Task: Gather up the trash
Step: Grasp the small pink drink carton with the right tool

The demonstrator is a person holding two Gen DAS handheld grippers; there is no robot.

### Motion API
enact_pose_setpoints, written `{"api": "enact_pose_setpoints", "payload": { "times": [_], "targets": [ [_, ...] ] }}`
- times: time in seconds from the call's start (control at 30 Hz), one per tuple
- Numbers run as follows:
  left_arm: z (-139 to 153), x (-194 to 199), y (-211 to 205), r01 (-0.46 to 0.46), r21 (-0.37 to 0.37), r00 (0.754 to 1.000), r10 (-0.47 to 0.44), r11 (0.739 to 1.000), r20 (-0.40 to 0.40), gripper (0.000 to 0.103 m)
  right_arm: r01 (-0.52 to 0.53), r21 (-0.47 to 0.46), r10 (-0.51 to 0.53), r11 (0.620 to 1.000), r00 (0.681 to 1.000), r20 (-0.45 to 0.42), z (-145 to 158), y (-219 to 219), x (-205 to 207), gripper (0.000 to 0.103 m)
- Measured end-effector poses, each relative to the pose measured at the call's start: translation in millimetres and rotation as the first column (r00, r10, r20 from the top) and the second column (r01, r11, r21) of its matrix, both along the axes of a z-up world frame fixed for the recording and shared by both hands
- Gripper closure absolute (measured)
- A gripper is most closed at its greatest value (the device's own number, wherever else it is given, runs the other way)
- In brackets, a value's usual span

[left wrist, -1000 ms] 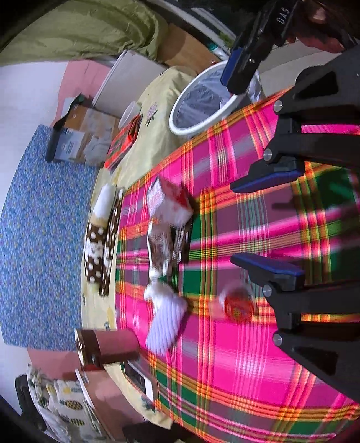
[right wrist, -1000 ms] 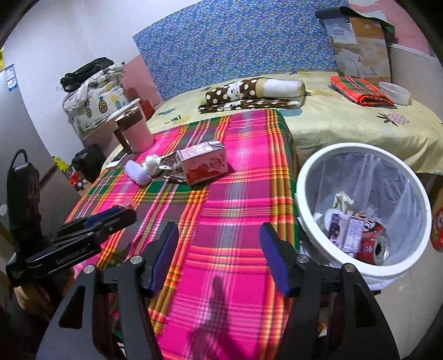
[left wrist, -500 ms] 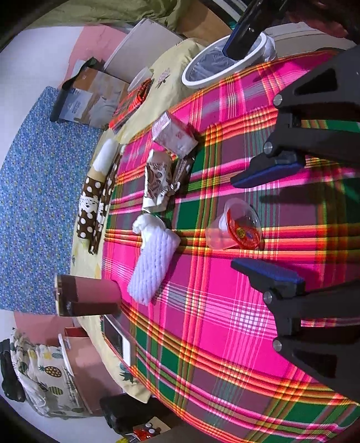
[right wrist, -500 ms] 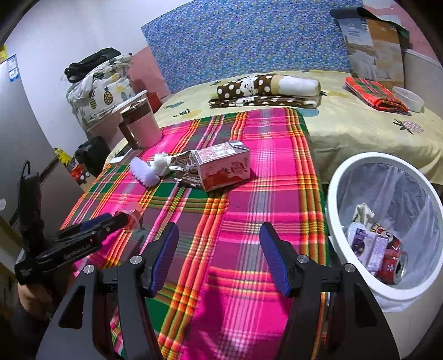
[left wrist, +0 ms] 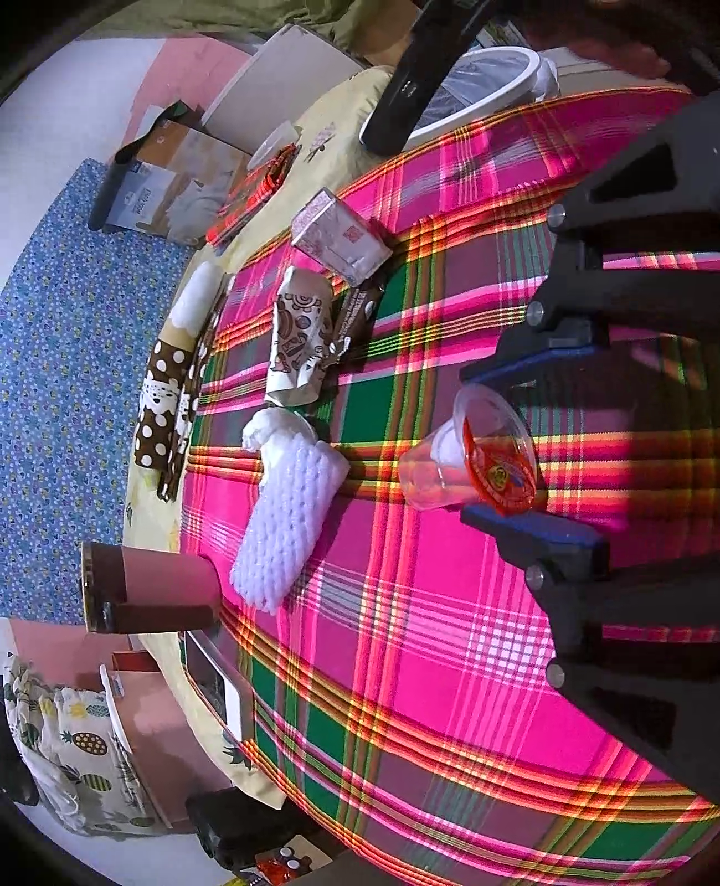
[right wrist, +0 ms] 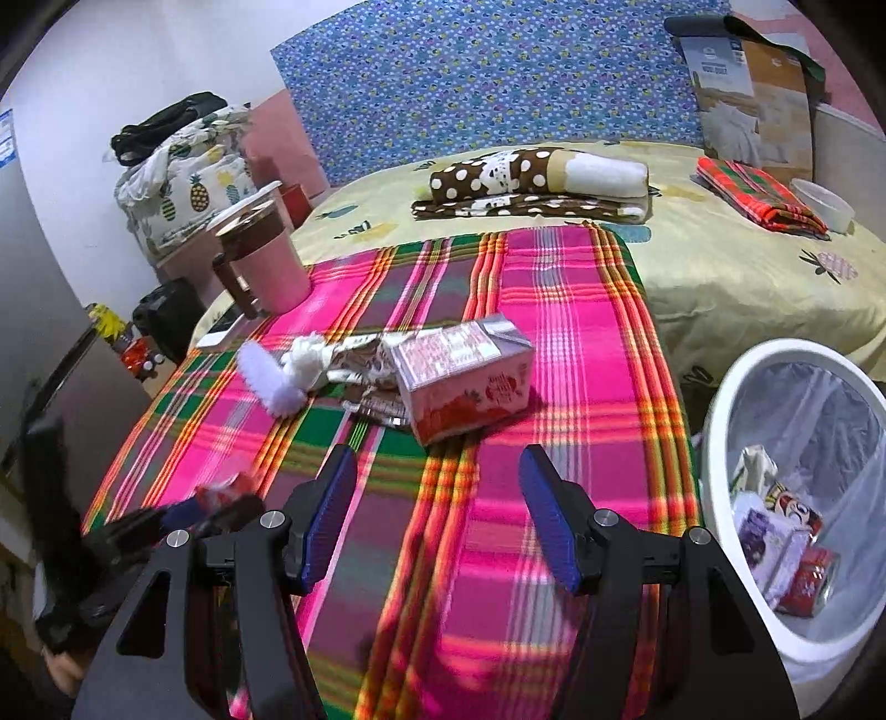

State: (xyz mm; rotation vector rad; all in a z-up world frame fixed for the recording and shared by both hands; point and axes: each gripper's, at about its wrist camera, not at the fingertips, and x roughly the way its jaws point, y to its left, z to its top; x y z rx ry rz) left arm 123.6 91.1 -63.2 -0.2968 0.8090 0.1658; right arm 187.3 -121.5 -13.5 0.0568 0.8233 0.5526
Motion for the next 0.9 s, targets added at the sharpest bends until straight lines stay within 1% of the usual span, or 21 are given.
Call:
{"api": "enact_pose_setpoints", "payload": {
  "times": [0.17, 0.27, 0.5, 0.63, 0.73, 0.9],
  "targets": [
    [2, 1, 6, 0.009, -0.011, 1.000, -0.008, 1.000, 0.008, 0.059, 0.016, -0.035, -0.017, 0.999, 1.000, -0.008, -8, 16, 15, 0.041],
    [1, 3, 8, 0.016, -0.018, 1.000, -0.016, 1.000, 0.006, 0.059, 0.032, -0.055, -0.033, 0.998, 0.999, -0.017, -13, 16, 22, 0.041],
    [0, 3, 10, 0.031, -0.029, 0.999, -0.030, 0.999, 0.015, 0.059, 0.112, -0.090, -0.114, 0.990, 0.993, -0.026, -12, -19, 24, 0.041],
    [0, 4, 10, 0.032, -0.036, 0.999, -0.031, 0.999, 0.020, 0.059, 0.170, -0.076, -0.173, 0.982, 0.984, -0.031, -5, -41, 17, 0.040],
    [0, 3, 9, 0.033, -0.037, 0.999, -0.032, 0.999, 0.020, 0.059, 0.158, -0.048, -0.160, 0.986, 0.987, -0.025, -1, -39, 12, 0.040],
    [1, 3, 9, 0.030, -0.035, 0.999, -0.030, 0.999, 0.022, 0.059, 0.132, -0.036, -0.132, 0.991, 0.991, -0.021, -1, -14, 17, 0.039]
  ]
}}
